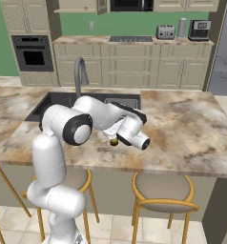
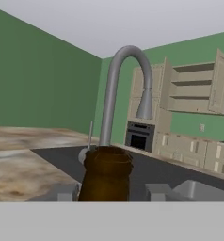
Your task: Get the candle and the beer from the cabinet and move them to the dining counter.
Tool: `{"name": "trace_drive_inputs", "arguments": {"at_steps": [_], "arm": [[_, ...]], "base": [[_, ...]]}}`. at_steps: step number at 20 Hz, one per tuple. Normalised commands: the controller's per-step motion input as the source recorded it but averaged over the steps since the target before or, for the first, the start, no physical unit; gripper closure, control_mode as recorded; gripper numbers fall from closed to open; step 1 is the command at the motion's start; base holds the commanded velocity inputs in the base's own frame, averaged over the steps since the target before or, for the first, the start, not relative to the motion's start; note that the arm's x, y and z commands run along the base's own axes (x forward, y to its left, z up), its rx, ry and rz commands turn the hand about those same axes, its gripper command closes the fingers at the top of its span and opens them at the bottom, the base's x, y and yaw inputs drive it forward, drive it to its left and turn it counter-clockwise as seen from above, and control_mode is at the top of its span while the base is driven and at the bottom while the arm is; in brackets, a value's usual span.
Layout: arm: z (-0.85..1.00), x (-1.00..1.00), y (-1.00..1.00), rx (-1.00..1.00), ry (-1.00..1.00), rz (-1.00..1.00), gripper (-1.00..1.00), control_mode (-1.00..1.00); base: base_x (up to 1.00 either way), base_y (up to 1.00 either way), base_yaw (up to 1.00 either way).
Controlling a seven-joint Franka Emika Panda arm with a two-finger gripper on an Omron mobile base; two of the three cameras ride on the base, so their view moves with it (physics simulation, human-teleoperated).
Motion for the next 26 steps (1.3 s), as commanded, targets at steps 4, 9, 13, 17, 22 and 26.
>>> {"name": "trace_drive_inputs", "arguments": {"at_steps": [4, 9, 13, 17, 22, 26], "arm": [[0.0, 0.0, 0.0, 0.0, 0.0, 0.0, -1.0, -1.0], [0.0, 0.0, 0.0, 0.0, 0.0, 0.0, -1.0, -1.0], [0.28, 0.0, 0.0, 0.0, 0.0, 0.0, -1.0, -1.0], [0.36, -0.06, -0.05, 0.0, 0.0, 0.0, -1.0, -1.0], [0.41, -0.09, -0.1, 0.0, 0.0, 0.0, -1.0, -1.0], [0.58, -0.03, -0.01, 0.0, 0.0, 0.0, -1.0, -1.0]], "base": [[0.0, 0.0, 0.0], [0.0, 0.0, 0.0], [0.0, 0.0, 0.0], [0.0, 0.0, 0.0], [0.0, 0.0, 0.0], [0.0, 0.0, 0.0]]}}
